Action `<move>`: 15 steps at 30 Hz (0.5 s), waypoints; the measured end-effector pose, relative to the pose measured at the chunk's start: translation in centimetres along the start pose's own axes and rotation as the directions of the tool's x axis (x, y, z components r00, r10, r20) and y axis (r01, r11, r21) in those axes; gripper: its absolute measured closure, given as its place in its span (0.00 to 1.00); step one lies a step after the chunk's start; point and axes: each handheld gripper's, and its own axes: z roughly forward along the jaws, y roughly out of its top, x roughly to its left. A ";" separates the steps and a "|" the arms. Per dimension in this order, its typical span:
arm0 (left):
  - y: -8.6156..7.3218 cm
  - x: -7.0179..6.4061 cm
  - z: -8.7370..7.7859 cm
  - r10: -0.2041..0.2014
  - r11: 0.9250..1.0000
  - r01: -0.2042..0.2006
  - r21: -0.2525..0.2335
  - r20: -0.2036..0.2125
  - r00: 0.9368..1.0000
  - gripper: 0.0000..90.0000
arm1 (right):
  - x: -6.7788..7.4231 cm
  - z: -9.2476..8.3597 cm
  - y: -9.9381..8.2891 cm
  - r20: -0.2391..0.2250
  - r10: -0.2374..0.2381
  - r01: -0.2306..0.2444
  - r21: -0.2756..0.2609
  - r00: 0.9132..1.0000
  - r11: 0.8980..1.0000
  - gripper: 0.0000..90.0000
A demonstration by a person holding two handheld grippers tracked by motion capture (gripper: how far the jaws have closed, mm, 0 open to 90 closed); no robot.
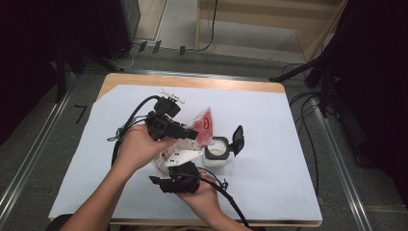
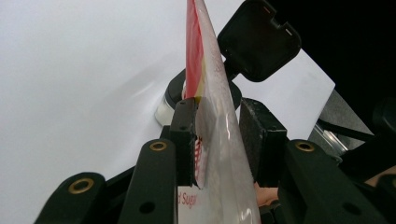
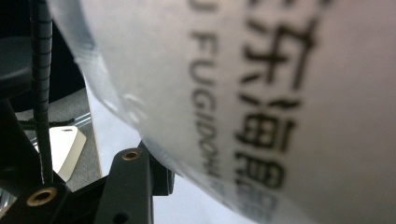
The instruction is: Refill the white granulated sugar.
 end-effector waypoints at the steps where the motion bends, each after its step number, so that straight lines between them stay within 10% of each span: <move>1: 0.0 0.0 0.0 0.000 1.000 0.000 0.000 0.000 1.000 0.76 | 0.0 0.0 0.0 0.000 0.000 0.000 0.000 1.000 1.000 0.61; 15: -0.3 1.2 1.4 -0.033 0.998 0.032 0.059 0.014 0.999 0.78 | 0.0 0.7 -1.1 -0.008 -0.002 0.002 0.032 1.000 0.999 0.62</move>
